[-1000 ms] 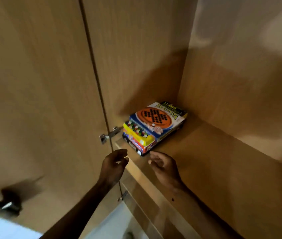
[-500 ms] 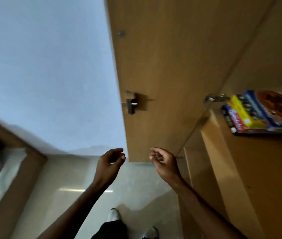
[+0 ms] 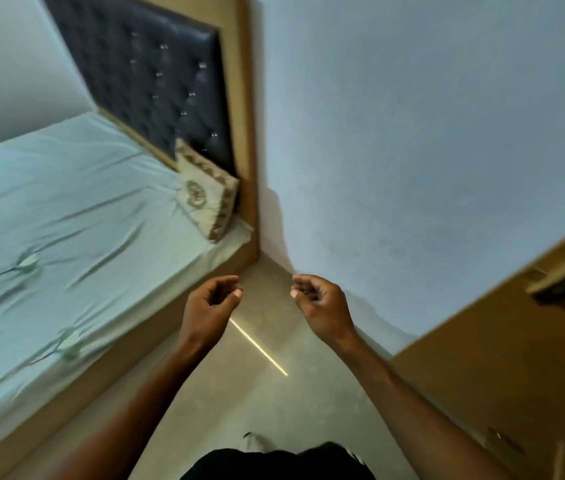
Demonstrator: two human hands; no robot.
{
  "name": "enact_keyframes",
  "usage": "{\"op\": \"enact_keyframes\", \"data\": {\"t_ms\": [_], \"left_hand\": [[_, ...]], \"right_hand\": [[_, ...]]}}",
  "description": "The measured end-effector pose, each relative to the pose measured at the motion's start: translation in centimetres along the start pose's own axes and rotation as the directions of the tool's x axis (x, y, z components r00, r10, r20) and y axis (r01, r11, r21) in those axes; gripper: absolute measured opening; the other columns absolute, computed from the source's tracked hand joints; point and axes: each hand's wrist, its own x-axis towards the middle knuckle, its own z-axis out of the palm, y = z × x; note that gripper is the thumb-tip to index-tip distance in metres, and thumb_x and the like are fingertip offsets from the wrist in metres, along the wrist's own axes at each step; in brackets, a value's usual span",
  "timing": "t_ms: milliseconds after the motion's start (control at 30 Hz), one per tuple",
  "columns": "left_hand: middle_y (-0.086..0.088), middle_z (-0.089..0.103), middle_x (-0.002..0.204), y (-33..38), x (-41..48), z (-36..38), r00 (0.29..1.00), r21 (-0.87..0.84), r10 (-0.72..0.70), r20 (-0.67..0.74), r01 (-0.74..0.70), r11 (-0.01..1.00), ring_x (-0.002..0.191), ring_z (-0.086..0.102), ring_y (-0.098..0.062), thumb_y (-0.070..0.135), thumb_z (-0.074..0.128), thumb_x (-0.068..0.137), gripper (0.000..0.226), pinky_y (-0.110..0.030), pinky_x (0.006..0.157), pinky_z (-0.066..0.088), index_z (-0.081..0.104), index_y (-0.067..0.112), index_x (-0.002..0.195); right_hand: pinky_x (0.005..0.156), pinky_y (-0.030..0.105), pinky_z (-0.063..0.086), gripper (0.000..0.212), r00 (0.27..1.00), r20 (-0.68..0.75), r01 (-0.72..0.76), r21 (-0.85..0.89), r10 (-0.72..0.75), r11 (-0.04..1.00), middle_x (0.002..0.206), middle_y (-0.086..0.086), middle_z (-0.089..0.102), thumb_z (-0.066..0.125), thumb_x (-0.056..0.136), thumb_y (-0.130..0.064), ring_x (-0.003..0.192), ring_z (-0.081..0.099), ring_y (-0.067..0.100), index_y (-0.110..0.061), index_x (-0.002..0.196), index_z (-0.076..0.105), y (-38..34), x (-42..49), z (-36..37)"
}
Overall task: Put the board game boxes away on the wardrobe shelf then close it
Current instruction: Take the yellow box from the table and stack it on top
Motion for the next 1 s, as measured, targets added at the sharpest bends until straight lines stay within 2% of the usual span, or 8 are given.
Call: {"op": "enact_keyframes", "data": {"t_ms": [133, 233, 433, 567, 733, 800, 867, 1000], "left_hand": [[-0.001, 0.075, 0.101, -1.6, 0.0, -8.3, 0.982, -0.051, -0.053, -0.181, 0.044, 0.998, 0.097, 0.07, -0.011, 0.012, 0.069, 0.089, 0.022, -0.028, 0.088, 0.055, 0.07, 0.02, 0.109], [-0.002, 0.075, 0.101, -3.3, -0.7, -14.9, 0.931, -0.092, -0.096, -0.352, 0.068, 0.993, 0.099, 0.07, -0.014, 0.013, 0.069, 0.089, 0.023, -0.031, 0.09, 0.055, 0.069, 0.02, 0.11], [-0.008, 0.075, 0.101, -6.4, -2.3, -26.8, 0.76, -0.167, -0.173, -0.626, 0.085, 0.982, 0.097, 0.071, -0.02, 0.007, 0.069, 0.088, 0.026, -0.031, 0.087, 0.057, 0.069, 0.013, 0.113], [-0.004, 0.075, 0.1, -8.6, -4.0, -35.1, 0.639, -0.209, -0.224, -0.736, 0.1, 0.973, 0.097, 0.071, -0.019, 0.008, 0.069, 0.088, 0.026, -0.031, 0.086, 0.058, 0.068, 0.015, 0.113], [-0.001, 0.074, 0.101, -11.1, -8.4, -44.8, 0.411, -0.278, -0.295, -0.863, 0.102, 0.955, 0.098, 0.07, -0.013, 0.012, 0.068, 0.089, 0.026, -0.022, 0.08, 0.056, 0.068, 0.021, 0.114], [-0.001, 0.074, 0.1, -12.1, -10.8, -48.2, 0.283, -0.324, -0.336, -0.898, 0.09, 0.942, 0.098, 0.069, -0.012, 0.013, 0.068, 0.089, 0.025, -0.02, 0.078, 0.055, 0.068, 0.023, 0.111], [-0.001, 0.075, 0.098, -13.4, -14.2, -51.7, 0.123, -0.352, -0.357, -0.926, 0.056, 0.934, 0.097, 0.07, -0.014, 0.012, 0.069, 0.088, 0.023, -0.023, 0.083, 0.056, 0.07, 0.024, 0.109], [0.002, 0.075, 0.097, -15.3, -20.2, -57.0, -0.058, -0.386, -0.384, -0.922, 0.034, 0.922, 0.094, 0.07, -0.012, 0.014, 0.069, 0.088, 0.022, -0.032, 0.088, 0.056, 0.07, 0.025, 0.108]], "right_hand": [[0.072, 0.012, 0.052, 0.022, 0.982, 0.173, 0.078, 0.014, -0.079, 0.997, 0.088, -0.004, 0.07, 0.068, 0.086, -0.013, 0.075, 0.063, -0.004, -0.015, 0.108, 0.07, -4.2, 2.5, 8.2], [0.072, 0.014, 0.052, 0.021, 0.929, 0.349, 0.129, 0.004, -0.122, 0.992, 0.085, -0.005, 0.07, 0.068, 0.086, -0.013, 0.074, 0.063, -0.002, -0.014, 0.106, 0.071, -7.1, 4.1, 15.7], [0.082, 0.019, 0.055, 0.026, 0.741, 0.648, 0.242, -0.011, -0.177, 0.97, 0.102, -0.005, 0.071, 0.066, 0.088, -0.018, 0.092, 0.067, 0.004, -0.015, 0.114, 0.069, -12.5, 5.1, 30.5], [0.071, 0.008, 0.05, 0.025, 0.585, 0.778, 0.345, 0.017, -0.23, 0.938, 0.098, -0.008, 0.07, 0.067, 0.088, -0.018, 0.085, 0.064, -0.005, -0.016, 0.113, 0.069, -15.9, 3.9, 41.3], [0.07, 0.009, 0.05, 0.025, 0.341, 0.904, 0.44, 0.09, -0.259, 0.894, 0.099, -0.007, 0.072, 0.067, 0.088, -0.018, 0.081, 0.064, -0.004, -0.019, 0.113, 0.069, -20.6, 0.0, 55.1], [0.071, 0.01, 0.051, 0.025, 0.226, 0.938, 0.477, 0.129, -0.264, 0.869, 0.101, -0.009, 0.072, 0.067, 0.087, -0.018, 0.08, 0.065, -0.003, -0.022, 0.112, 0.07, -22.4, -2.5, 60.2], [0.07, 0.008, 0.049, 0.025, 0.092, 0.968, 0.505, 0.157, -0.234, 0.849, 0.103, -0.013, 0.07, 0.068, 0.087, -0.018, 0.081, 0.065, -0.003, -0.023, 0.111, 0.071, -23.8, -6.3, 65.9], [0.069, 0.007, 0.047, 0.024, -0.072, 0.973, 0.516, 0.225, -0.22, 0.826, 0.105, -0.011, 0.07, 0.069, 0.085, -0.016, 0.079, 0.065, -0.002, -0.021, 0.109, 0.07, -25.3, -13.5, 74.5]]}}
